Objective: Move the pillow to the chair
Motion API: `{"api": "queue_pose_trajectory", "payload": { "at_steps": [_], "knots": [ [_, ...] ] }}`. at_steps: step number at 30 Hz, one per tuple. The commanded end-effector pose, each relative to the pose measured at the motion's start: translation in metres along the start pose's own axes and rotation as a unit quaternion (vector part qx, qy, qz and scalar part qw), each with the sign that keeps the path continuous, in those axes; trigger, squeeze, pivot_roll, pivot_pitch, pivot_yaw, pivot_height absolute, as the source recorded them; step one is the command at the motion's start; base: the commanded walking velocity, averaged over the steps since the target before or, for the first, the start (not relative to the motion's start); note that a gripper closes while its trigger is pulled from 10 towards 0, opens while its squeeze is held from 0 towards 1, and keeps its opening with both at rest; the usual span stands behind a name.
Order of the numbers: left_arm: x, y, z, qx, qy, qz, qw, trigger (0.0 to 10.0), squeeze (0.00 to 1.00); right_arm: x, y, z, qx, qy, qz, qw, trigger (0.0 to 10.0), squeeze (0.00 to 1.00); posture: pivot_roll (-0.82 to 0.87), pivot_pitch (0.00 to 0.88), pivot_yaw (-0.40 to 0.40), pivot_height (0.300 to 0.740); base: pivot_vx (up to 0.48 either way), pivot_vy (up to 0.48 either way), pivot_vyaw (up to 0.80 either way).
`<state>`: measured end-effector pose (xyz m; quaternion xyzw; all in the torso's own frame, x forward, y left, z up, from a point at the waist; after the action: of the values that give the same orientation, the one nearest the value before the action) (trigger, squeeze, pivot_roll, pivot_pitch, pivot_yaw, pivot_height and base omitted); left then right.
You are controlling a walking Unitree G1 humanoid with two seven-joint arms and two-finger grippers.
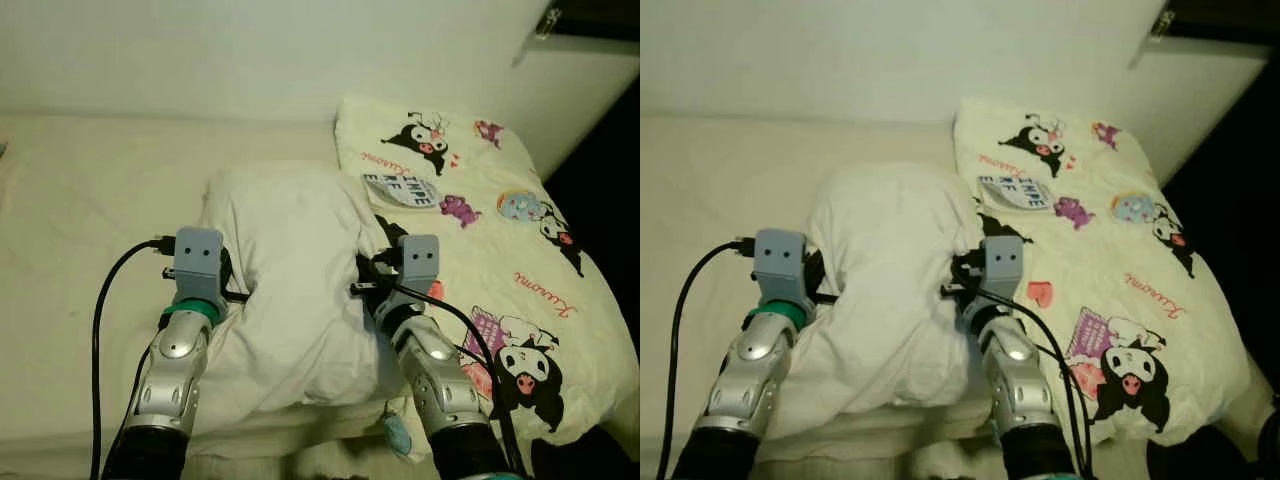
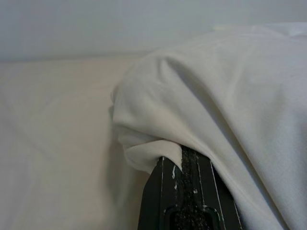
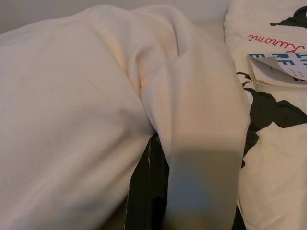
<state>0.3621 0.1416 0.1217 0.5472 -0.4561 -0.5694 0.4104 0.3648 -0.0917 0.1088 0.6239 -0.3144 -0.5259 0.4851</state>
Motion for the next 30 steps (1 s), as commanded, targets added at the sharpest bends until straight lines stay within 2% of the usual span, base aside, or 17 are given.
{"api": "queue_pose_trajectory", "payload": {
  "at_steps": [1, 5, 10, 22, 30],
  "knots": [
    [0.018, 0.009, 0.001, 0.019, -0.032, -0.008, 0.999, 10.0, 0.00, -0.012, 0.008, -0.002, 0.022, 0.023, 0.007, 0.999, 10.0, 0.00, 0.06, 0.000, -0.025, 0.740, 0.000, 0.000, 0.00],
    [0.018, 0.010, 0.000, 0.019, -0.031, -0.005, 0.999, 10.0, 0.00, -0.012, 0.009, -0.002, 0.024, 0.025, 0.011, 0.999, 10.0, 0.00, 0.06, 0.000, -0.025, 0.740, 0.000, 0.000, 0.00],
    [0.019, 0.015, -0.002, 0.023, -0.031, -0.002, 0.999, 10.0, 0.00, -0.012, 0.012, -0.001, 0.034, 0.026, -0.010, 0.999, 10.0, 0.00, 0.06, 0.000, -0.032, 0.740, 0.000, 0.000, 0.00],
    [0.019, 0.016, -0.003, 0.023, -0.035, -0.010, 0.999, 10.0, 0.00, -0.013, 0.012, -0.002, 0.035, 0.020, -0.001, 0.999, 10.0, 0.00, 0.06, 0.000, -0.030, 0.740, 0.000, 0.000, 0.00],
    [0.013, 0.027, -0.006, 0.044, -0.009, -0.002, 0.999, 10.0, 0.00, -0.018, 0.019, -0.005, 0.045, 0.027, 0.005, 0.999, 10.0, 0.00, 0.06, 0.000, -0.025, 0.740, 0.000, 0.000, 0.00]
  ]
}}
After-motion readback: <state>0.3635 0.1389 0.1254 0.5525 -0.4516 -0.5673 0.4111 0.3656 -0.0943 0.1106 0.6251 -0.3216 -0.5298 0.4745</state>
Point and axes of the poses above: a point about 5 cm out from each wrist's last joint towards the gripper, its own z axis pointing back from the gripper into the wrist, its own y axis along the axis of the wrist's last joint, x = y × z, the point moved 4 cm from there along -z, pointing out of the wrist towards the gripper, and after that the axes turned 10 degrees about -z, right-handed, at the moved point
